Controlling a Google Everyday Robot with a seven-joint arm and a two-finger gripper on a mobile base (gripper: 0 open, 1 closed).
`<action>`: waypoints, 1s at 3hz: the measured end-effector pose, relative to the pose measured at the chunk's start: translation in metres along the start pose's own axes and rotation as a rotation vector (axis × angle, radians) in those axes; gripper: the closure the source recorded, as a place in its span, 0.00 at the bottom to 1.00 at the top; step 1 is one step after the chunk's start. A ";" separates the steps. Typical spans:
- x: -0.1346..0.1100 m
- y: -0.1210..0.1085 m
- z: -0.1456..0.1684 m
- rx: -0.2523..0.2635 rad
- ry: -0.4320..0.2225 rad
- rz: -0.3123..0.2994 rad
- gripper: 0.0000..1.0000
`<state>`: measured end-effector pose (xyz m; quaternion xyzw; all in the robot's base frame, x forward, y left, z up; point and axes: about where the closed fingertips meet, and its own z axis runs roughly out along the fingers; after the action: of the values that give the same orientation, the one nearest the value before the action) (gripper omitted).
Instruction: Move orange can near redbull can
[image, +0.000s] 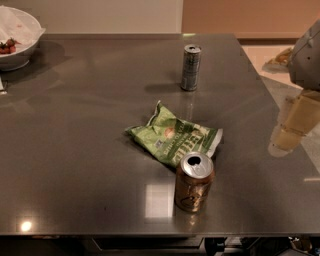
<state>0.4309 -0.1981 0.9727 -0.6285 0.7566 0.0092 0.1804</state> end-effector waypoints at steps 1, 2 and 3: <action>-0.025 0.025 0.009 -0.079 -0.125 -0.085 0.00; -0.050 0.053 0.022 -0.158 -0.241 -0.161 0.00; -0.070 0.078 0.041 -0.235 -0.312 -0.215 0.00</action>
Offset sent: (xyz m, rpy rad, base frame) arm -0.0644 0.0993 -0.0367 0.3400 0.1264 0.3928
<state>0.3773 -0.1051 0.9376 -0.7133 0.6418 0.1751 0.2207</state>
